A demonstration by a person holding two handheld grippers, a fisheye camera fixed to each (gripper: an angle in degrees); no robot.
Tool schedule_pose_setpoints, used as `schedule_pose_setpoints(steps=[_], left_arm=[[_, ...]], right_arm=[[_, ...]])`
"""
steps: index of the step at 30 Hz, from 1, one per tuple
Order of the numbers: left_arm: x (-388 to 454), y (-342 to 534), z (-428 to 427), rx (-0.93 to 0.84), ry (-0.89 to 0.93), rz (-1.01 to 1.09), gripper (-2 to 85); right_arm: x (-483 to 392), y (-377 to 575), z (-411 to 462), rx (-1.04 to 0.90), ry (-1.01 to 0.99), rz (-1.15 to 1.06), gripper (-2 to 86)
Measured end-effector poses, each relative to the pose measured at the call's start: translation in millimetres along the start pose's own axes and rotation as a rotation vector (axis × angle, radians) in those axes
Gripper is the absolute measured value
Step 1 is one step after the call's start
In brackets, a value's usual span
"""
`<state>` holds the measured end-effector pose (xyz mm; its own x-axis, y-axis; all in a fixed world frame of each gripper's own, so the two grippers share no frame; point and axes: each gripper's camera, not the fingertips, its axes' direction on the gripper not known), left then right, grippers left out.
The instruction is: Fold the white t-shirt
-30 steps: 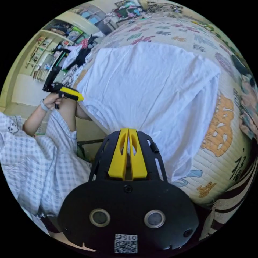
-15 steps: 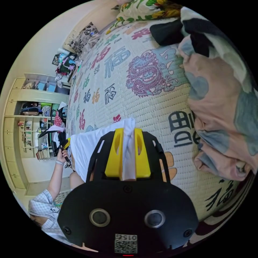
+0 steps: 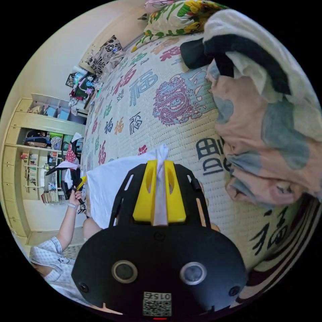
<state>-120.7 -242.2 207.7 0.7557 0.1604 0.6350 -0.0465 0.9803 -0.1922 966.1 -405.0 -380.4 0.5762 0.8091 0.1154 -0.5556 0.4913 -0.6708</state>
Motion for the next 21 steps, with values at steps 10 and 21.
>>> schedule_pose_setpoints(steps=[10, 21], left_arm=[[48, 171, -44, -0.219, -0.064, 0.129, 9.2], [24, 229, -24, -0.196, 0.040, -0.042, 1.0]], right_arm=[[-53, 134, 21, -0.218, 0.065, -0.332, 8.4], [-17, 170, 94, -0.186, -0.121, -0.078, 1.0]])
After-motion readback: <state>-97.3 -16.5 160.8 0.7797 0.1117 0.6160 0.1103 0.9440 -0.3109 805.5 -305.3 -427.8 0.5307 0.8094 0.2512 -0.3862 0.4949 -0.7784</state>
